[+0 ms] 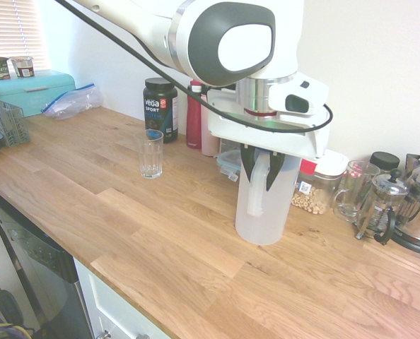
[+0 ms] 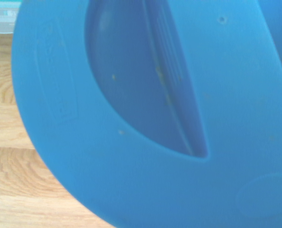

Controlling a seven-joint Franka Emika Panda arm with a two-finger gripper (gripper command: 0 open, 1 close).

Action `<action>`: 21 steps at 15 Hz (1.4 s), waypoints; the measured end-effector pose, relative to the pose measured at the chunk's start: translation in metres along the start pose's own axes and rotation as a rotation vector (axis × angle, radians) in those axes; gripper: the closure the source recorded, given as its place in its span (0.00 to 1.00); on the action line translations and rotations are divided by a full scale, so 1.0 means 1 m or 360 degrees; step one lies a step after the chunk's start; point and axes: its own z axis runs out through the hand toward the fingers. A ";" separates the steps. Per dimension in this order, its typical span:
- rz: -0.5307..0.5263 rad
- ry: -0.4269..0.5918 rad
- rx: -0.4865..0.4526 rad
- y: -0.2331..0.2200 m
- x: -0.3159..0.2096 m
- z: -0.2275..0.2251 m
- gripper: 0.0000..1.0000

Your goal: Pour me some water

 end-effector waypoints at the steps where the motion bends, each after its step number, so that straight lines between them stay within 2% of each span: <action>1: -0.0002 0.0000 0.0000 0.000 0.000 0.000 1.00; 7: -0.0012 0.0012 0.0006 -0.002 0.001 -0.002 1.00; 10: -0.0061 0.0042 0.0022 -0.011 0.000 -0.018 1.00; 17: -0.0393 0.0048 0.0084 -0.084 -0.064 -0.088 1.00; 21: -0.0589 0.0026 0.0089 -0.129 -0.101 -0.097 1.00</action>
